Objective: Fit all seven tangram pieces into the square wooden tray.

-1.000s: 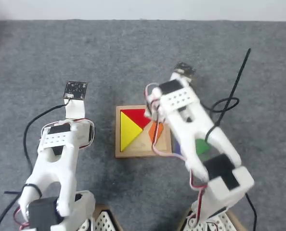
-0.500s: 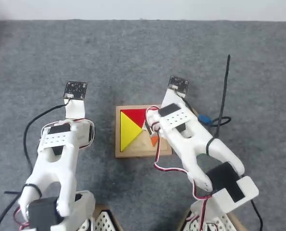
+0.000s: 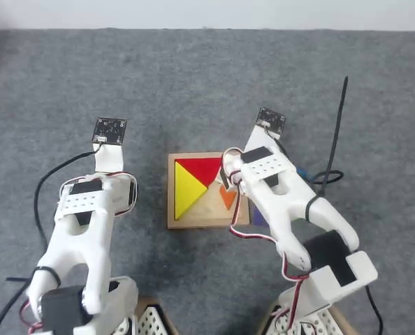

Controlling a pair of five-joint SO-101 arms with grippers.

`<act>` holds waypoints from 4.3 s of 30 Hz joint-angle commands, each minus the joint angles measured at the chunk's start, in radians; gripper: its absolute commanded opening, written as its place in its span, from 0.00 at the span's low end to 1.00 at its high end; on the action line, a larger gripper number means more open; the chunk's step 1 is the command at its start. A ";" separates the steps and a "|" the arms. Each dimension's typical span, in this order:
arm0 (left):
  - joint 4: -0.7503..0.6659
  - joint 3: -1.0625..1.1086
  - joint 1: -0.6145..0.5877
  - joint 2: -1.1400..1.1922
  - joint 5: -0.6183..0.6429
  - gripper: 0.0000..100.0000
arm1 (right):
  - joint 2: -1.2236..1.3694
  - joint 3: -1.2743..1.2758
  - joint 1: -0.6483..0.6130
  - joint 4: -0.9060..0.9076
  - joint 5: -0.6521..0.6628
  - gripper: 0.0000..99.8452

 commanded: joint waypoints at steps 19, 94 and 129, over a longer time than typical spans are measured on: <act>-0.018 -0.004 0.006 -0.006 -0.005 0.12 | -0.045 0.052 0.061 -0.012 0.002 0.68; -0.017 -0.004 0.005 -0.006 -0.005 0.12 | -0.280 0.038 -0.137 0.045 0.110 0.68; -0.018 -0.002 0.005 -0.006 -0.005 0.12 | -0.283 0.044 -0.183 0.064 0.144 0.68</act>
